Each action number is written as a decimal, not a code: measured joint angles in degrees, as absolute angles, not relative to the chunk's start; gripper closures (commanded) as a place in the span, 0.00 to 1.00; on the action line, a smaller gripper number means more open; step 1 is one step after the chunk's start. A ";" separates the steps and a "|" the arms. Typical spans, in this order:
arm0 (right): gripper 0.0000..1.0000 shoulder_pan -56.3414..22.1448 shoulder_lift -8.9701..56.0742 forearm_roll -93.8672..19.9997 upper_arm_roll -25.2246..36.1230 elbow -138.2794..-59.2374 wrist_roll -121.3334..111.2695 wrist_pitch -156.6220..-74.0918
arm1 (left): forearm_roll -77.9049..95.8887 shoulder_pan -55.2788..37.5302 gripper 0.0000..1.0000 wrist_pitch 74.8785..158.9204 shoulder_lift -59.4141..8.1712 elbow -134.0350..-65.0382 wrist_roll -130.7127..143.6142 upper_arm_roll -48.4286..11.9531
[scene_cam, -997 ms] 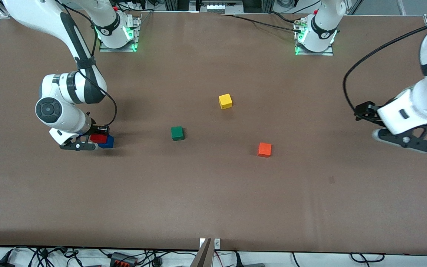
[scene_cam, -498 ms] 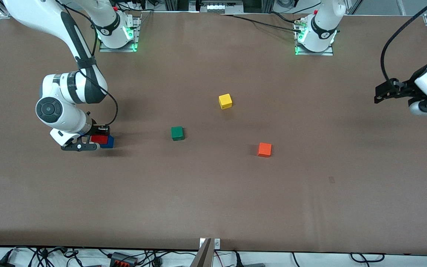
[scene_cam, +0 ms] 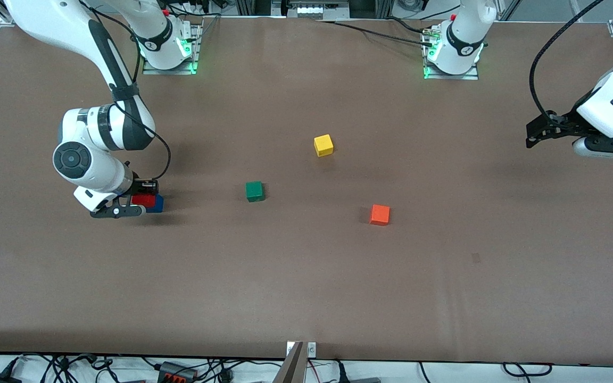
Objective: Pass red block to right arm, stack on blue
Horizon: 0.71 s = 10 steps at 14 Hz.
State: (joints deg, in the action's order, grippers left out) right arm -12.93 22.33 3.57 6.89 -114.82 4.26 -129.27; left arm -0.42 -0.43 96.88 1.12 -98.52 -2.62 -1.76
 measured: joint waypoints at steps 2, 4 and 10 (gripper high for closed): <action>0.49 -12.93 22.68 3.57 6.90 -114.70 4.19 -129.27 | -0.42 -0.74 0.00 95.58 1.33 -98.32 -2.48 -2.16; 0.00 -12.93 22.78 3.50 6.89 -114.52 4.18 -129.27 | -0.42 -0.82 0.00 95.15 1.60 -98.25 -2.41 -2.42; 0.00 -12.92 22.23 3.38 6.95 -106.76 4.19 -117.98 | -0.42 -0.83 0.00 91.32 1.81 -96.73 -2.25 -2.44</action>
